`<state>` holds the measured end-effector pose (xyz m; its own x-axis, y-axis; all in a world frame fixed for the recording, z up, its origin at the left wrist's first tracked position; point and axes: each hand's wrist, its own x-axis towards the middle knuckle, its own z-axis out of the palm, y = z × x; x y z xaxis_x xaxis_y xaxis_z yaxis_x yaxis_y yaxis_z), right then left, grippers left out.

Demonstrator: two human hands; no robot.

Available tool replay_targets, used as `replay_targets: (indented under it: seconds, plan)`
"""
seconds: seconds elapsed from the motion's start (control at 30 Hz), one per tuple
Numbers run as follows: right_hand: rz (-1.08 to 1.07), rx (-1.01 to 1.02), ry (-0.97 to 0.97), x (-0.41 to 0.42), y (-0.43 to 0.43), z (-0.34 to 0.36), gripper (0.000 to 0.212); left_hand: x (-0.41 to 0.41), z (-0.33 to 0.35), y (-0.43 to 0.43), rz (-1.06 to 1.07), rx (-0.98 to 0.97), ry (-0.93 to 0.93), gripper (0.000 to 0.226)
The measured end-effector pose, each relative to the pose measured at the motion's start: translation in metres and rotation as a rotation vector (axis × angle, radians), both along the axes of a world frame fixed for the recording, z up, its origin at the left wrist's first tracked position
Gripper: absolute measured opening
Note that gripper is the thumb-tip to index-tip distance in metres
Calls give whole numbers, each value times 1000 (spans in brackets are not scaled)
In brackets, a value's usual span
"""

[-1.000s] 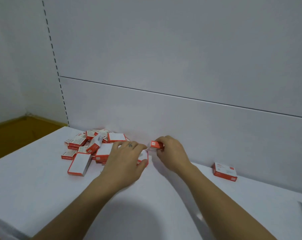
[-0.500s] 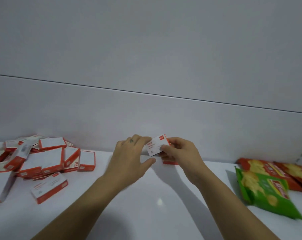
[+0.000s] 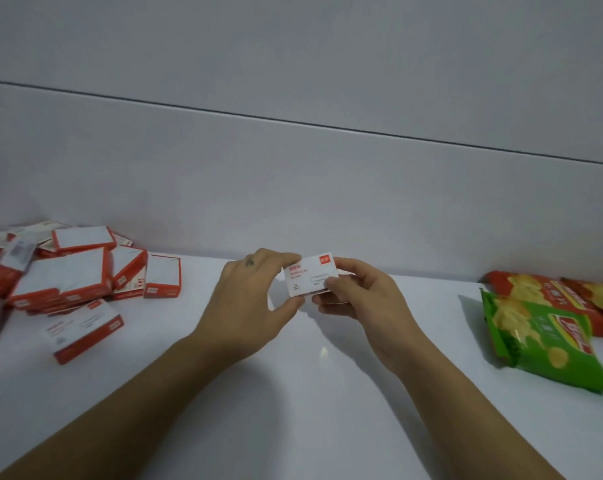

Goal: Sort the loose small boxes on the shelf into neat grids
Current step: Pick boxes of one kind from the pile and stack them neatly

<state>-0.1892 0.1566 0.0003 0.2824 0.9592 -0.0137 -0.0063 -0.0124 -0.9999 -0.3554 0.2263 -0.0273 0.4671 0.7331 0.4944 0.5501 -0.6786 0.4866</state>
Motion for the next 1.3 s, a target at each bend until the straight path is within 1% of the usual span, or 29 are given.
replay_targets:
  seconds: [0.07, 0.1, 0.13, 0.23, 0.27, 0.33, 0.4, 0.53, 0.63, 0.7, 0.77, 0.83, 0.9, 0.97, 1.03, 1.1, 1.2, 1.3]
  plan:
    - [-7, 9, -48, 1, -4, -2, 36, 0, -2, -1, -28, -17, 13, 52]
    - [-8, 12, -114, 2, -4, -3, 39, 0, -2, -1, -42, -28, 17, 53]
    - [-15, 21, -235, 4, -4, -5, 42, 0, -3, -1, -57, -33, 23, 53]
    - [-29, 107, -764, 12, -4, -10, 48, -1, -5, 0, -80, -21, 62, 51]
    - [-2, 140, -870, 14, -4, -12, 52, -1, -6, 1, -84, -3, 77, 51]
    - [54, 164, -951, 16, -4, -16, 62, -2, -6, 2, -89, 27, 101, 52]
    - [37, 176, -1009, 16, -3, -19, 64, -2, -5, 1, -88, 40, 110, 54]
    - [-73, 305, -1250, 14, -2, -19, 53, -2, -5, -1, -98, 75, 102, 53]
    - [-126, 414, -1407, 10, -4, -16, 47, -2, -4, -1, -93, 144, 115, 51]
    - [-133, 451, -1461, 8, -4, -12, 44, -2, -4, -1, -87, 169, 118, 50]
    - [-99, 434, -1488, 10, -3, -7, 42, 0, -5, -2, -74, 187, 106, 51]
    - [-69, 328, -1463, 19, 1, 0, 41, 2, -6, -3, -57, 215, 98, 55]
    - [-89, 187, -1399, 40, 10, 4, 40, 5, -8, -4, -31, 218, 118, 58]
    - [-118, 38, -1369, 67, 20, 7, 43, 9, -9, -5, -16, 234, 174, 54]
    - [-151, -70, -1365, 90, 25, 8, 45, 13, -9, -3, -27, 265, 254, 49]
    - [-194, -121, -1326, 105, 27, 5, 42, 18, -7, 0, -19, 265, 285, 45]
    - [-254, -144, -1287, 113, 28, -4, 37, 26, -3, 2, 17, 262, 305, 40]
    - [-225, -177, -1296, 113, 30, -15, 34, 32, 4, 5, 20, 269, 367, 38]
